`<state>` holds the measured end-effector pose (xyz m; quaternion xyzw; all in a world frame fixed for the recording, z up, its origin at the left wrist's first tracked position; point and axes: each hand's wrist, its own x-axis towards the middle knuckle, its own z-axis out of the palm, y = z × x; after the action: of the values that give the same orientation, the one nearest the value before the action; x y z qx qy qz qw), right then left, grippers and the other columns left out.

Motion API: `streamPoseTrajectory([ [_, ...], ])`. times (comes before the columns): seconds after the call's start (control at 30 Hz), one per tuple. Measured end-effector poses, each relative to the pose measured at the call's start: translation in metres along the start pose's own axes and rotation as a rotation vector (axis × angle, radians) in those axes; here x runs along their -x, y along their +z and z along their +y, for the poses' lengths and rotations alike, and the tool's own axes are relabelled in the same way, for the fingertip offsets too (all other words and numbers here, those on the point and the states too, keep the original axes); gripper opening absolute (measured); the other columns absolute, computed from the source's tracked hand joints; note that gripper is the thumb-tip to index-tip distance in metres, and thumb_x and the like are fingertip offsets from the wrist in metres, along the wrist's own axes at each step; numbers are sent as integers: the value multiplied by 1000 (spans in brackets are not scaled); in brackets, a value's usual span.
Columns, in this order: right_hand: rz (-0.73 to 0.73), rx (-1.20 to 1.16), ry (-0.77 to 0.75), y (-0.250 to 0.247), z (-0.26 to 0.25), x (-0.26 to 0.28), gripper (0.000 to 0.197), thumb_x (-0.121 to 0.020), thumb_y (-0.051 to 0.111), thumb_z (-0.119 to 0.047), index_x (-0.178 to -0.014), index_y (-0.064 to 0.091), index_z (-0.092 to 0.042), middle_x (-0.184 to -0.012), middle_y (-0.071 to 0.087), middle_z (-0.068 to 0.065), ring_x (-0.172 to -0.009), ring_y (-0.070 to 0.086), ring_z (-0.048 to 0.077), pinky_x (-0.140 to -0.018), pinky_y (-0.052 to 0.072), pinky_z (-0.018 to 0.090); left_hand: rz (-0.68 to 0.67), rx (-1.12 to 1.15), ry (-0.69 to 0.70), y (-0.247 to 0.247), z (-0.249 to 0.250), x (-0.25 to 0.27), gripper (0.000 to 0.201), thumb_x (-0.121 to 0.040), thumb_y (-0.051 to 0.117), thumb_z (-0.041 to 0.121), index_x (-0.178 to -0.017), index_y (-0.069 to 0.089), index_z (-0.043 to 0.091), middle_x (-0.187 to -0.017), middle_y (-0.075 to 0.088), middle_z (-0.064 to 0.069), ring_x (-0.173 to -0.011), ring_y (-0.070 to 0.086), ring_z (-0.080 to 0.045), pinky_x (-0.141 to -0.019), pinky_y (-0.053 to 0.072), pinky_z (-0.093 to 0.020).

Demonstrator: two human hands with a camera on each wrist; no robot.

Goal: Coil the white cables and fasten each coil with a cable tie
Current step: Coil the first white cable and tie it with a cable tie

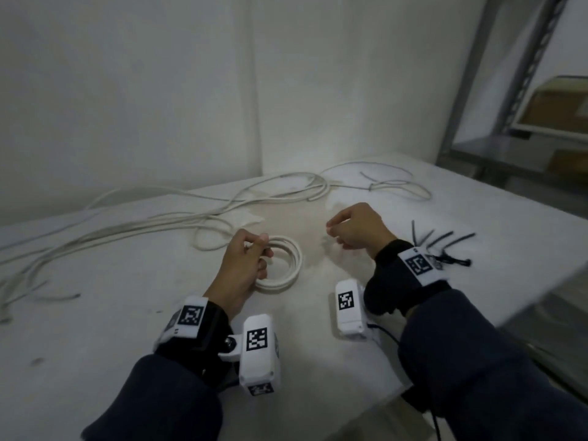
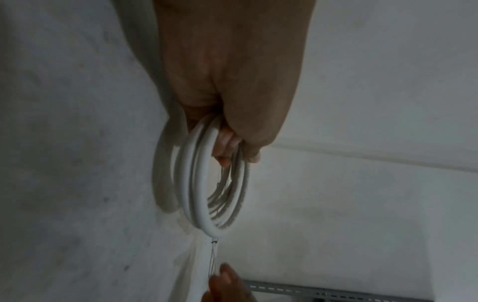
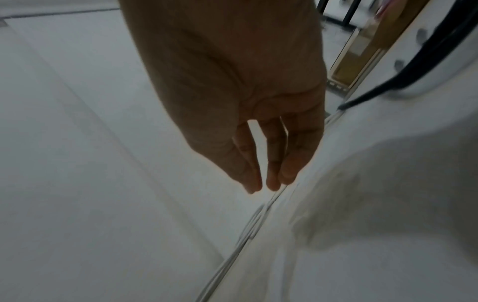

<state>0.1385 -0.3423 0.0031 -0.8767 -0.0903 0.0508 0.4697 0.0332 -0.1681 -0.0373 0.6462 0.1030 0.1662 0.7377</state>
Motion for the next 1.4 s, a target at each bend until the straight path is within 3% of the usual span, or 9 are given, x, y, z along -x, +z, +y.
streamPoseTrajectory([
  [0.1, 190, 151, 82, -43, 33, -13, 14, -84, 64, -9, -93, 72, -3, -90, 69, 11, -89, 66, 28, -79, 56, 35, -39, -6, -3, 18, -6, -8, 23, -99, 48, 18, -79, 41, 10, -72, 53, -12, -39, 32, -5, -39, 28, -16],
  [0.2, 283, 323, 188, -80, 56, -15, 17, -82, 61, -8, -95, 69, -2, -98, 69, 15, -91, 64, 32, -71, 47, 28, -48, -26, -10, 21, -11, -12, 24, -99, 48, 18, -78, 40, 10, -73, 53, -14, -39, 31, -6, -38, 28, -16],
  [0.33, 155, 387, 288, -98, 67, -9, 31, -76, 78, -17, -64, 53, -4, -69, 58, 11, -72, 56, 28, -48, 35, 26, -65, -25, 1, 18, -12, -13, 25, -100, 47, 16, -76, 39, 10, -71, 52, -15, -37, 29, -6, -37, 27, -16],
  [0.57, 143, 437, 265, -94, 66, -9, 29, -73, 78, -9, -99, 71, 0, -99, 71, 15, -95, 66, 31, -82, 56, 35, -82, -33, 20, 16, -15, -13, 25, -100, 46, 15, -77, 39, 9, -71, 52, -16, -35, 28, -5, -36, 27, -14],
  [0.73, 198, 462, 268, -96, 61, -3, 26, -75, 78, -16, -91, 67, 0, -94, 68, 14, -86, 63, 30, -68, 46, 29, -73, -6, 12, 17, -15, -14, 25, -99, 47, 15, -76, 39, 10, -70, 52, -16, -34, 28, -4, -34, 26, -14],
  [0.87, 44, 550, 276, -93, 49, 13, 36, -65, 87, -25, -65, 55, -9, -70, 59, 5, -73, 57, 25, -56, 40, 26, -68, -11, 10, 16, -16, -15, 25, -99, 48, 15, -76, 39, 10, -70, 53, -15, -36, 28, -5, -35, 25, -15],
  [1.03, 32, 591, 286, -92, 38, 21, 30, -69, 82, -15, -61, 54, -7, -64, 57, 5, -67, 57, 25, -53, 40, 26, -64, -3, 12, 15, -16, -15, 25, -99, 47, 15, -77, 39, 10, -69, 52, -16, -35, 27, -5, -35, 24, -15],
  [1.2, 143, 367, 294, -93, 35, 23, 29, -75, 75, -14, -61, 51, -5, -61, 53, 6, -54, 48, 18, -47, 35, 24, -68, 3, 8, 14, -17, -15, 25, -99, 47, 16, -77, 39, 10, -69, 52, -16, -35, 27, -5, -34, 24, -15],
  [1.4, 133, -529, 303, -87, 32, 28, 14, -81, 62, 2, -69, 58, -3, -65, 54, 7, -56, 49, 16, -41, 37, 19, -78, -13, -6, 15, -15, -14, 25, -99, 48, 17, -77, 39, 10, -69, 53, -15, -37, 27, -6, -36, 25, -17],
])
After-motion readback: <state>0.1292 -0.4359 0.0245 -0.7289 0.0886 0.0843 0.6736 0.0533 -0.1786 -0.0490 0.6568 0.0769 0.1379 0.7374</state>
